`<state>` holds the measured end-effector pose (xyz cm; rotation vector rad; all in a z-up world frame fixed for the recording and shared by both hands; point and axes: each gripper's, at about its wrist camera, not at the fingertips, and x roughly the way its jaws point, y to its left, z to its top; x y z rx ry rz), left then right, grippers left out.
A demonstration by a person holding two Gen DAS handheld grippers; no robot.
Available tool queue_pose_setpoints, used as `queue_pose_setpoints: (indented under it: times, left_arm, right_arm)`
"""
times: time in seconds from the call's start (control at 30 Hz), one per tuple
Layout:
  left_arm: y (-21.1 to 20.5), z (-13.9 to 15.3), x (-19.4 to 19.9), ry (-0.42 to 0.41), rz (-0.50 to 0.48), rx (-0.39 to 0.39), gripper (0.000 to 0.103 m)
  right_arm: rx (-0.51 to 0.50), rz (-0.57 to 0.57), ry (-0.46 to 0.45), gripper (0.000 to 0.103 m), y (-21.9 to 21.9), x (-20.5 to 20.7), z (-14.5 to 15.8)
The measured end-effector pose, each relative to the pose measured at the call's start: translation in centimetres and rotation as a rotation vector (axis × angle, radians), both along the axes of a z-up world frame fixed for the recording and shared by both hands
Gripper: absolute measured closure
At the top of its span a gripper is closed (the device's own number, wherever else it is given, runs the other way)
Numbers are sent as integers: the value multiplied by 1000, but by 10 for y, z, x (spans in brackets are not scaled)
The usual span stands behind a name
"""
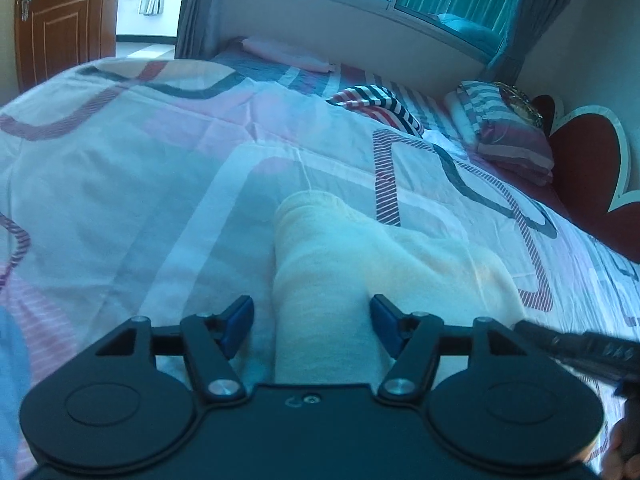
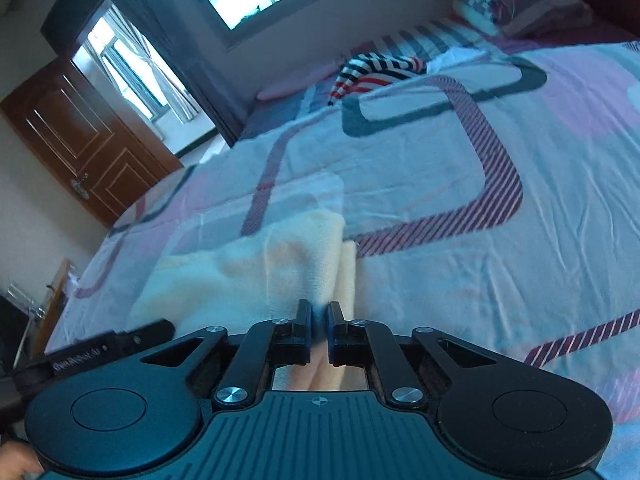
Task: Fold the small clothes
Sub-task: 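Pinch the folded end with the right tool and press it flat, then smooth the folded sweater square with both tools, then open them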
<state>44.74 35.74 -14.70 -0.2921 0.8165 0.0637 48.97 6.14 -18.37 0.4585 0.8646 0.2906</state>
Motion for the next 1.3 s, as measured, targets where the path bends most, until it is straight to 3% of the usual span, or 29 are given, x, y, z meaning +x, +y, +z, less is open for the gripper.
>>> queue_pose_setpoints:
  times: [0.07,0.13,0.17,0.2,0.47,0.57,0.6,0.7,0.8,0.93,1.07,1.17,1.27,1.3]
  left_arm:
    - [-5,8,-9,-14,-29,32,46]
    - [-9,14,-20,-28,-54,70,46]
    - [-11,17,-27,-31,-66,76,46]
    - [-12,18,-34,-31,-75,78,46]
    - [-13,12,-92,12,-109,38,48]
    - [-11,2,-114,37,-121,0,59]
    - [-11,-1,-120,44,-131,-15,72]
    - [-11,-5,-132,36,-136,-13,83]
    - [-10,1,-135,22,-137,-19,89]
    - [-4,-8,-136,33,-151,-11,89]
    - [-16,-4,-140,18,-166,58,89]
    - [-18,0,-146,21,-165,86,80]
    - [-22,6,-154,22,-155,109,74]
    - [-23,8,-157,20,-148,121,67]
  right_arm:
    - [12,6,-17,91,-3,-7,10]
    - [11,17,-41,77,-7,-19,20]
    - [15,18,-40,64,-9,-26,22]
    - [27,20,-36,60,-11,-33,23]
    - [69,87,50,60,-11,-101,10]
    - [70,115,84,60,-5,-123,2]
    - [62,117,87,68,-3,-129,0]
    - [61,107,113,89,1,-143,-8]
    - [131,93,118,92,-2,-149,-1]
    - [112,75,146,94,-7,-154,-6]
    - [112,54,148,94,-7,-162,-7]
    - [50,62,118,94,-2,-167,-2]
    - [86,24,121,91,-10,-171,-2]
    - [99,11,110,91,-12,-173,0]
